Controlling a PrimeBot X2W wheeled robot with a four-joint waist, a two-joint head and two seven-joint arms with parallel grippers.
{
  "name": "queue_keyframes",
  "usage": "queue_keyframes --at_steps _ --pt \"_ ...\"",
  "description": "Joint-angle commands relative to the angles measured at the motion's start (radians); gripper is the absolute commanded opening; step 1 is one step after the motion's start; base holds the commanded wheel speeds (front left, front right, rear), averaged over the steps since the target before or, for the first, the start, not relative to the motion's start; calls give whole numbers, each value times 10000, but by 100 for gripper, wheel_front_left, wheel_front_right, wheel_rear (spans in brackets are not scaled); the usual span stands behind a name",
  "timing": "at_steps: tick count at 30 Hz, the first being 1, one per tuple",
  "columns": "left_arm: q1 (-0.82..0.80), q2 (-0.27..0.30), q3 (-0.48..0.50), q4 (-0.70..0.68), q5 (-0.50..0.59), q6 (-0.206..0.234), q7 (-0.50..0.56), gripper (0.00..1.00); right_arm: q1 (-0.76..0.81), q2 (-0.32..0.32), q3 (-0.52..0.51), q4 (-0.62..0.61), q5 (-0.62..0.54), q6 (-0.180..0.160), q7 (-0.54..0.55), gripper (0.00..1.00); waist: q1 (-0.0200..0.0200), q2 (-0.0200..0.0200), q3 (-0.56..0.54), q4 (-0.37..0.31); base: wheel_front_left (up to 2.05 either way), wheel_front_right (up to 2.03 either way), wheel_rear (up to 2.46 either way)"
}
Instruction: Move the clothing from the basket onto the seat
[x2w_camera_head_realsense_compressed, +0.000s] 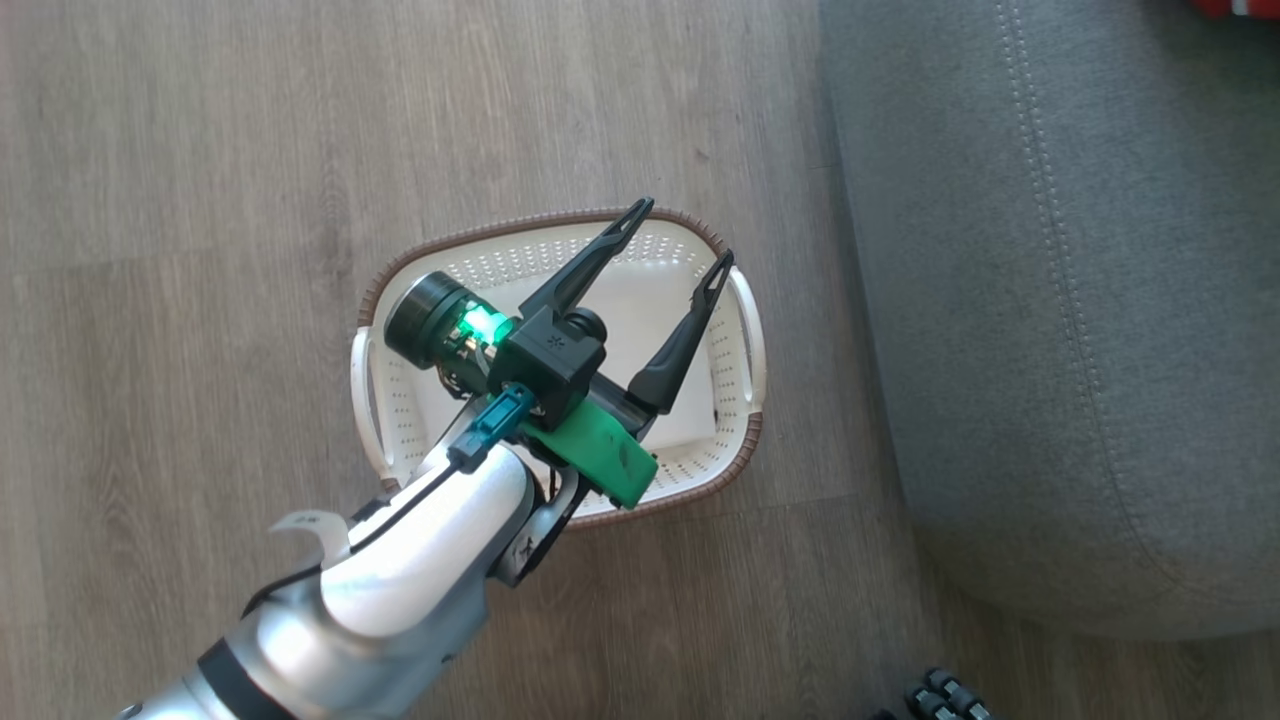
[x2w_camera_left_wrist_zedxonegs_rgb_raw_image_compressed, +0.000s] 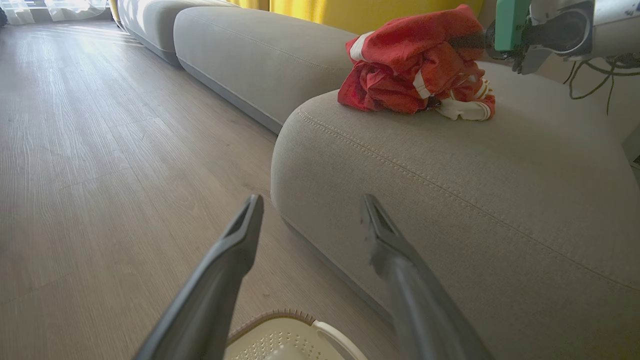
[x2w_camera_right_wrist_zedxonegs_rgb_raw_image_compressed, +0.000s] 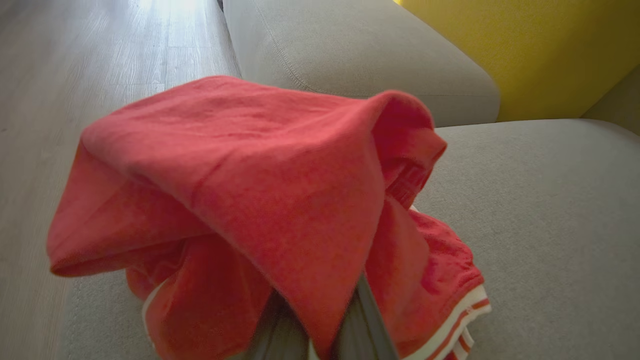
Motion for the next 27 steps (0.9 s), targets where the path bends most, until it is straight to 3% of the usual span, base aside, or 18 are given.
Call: queue_keyframes --at_steps 1,2,3,5,6,7,27 --pt "-133 213 229 -402 38 39 55 100 -31 48 -21 -142 -262 -4 -108 0 -2 0 -17 -73 0 0 0" --pt "-126 225 224 -407 28 44 64 100 -36 83 -57 -101 -363 -4 -116 0 -2 0 -29 -107 0 0 0" --pt "-119 235 219 -409 18 48 71 100 -38 122 -91 -54 -448 -4 -110 9 -2 0 -45 -140 0 0 0" --pt "-94 258 213 -400 -7 58 75 100 -30 200 -138 70 -565 -4 -48 46 -2 0 -95 -208 0 0 0" --pt "-78 271 211 -389 -20 64 75 100 -25 221 -140 133 -611 -4 -16 75 -2 0 -125 -244 0 0 0" --pt "-58 284 209 -374 -34 74 73 100 -8 258 -111 176 -673 -4 -25 97 -2 0 -164 -282 0 0 0" --pt "776 401 761 222 -958 303 -474 100 1005 899 1220 560 -221 -4 -1084 100 -2 0 -1660 -830 0 0 0"
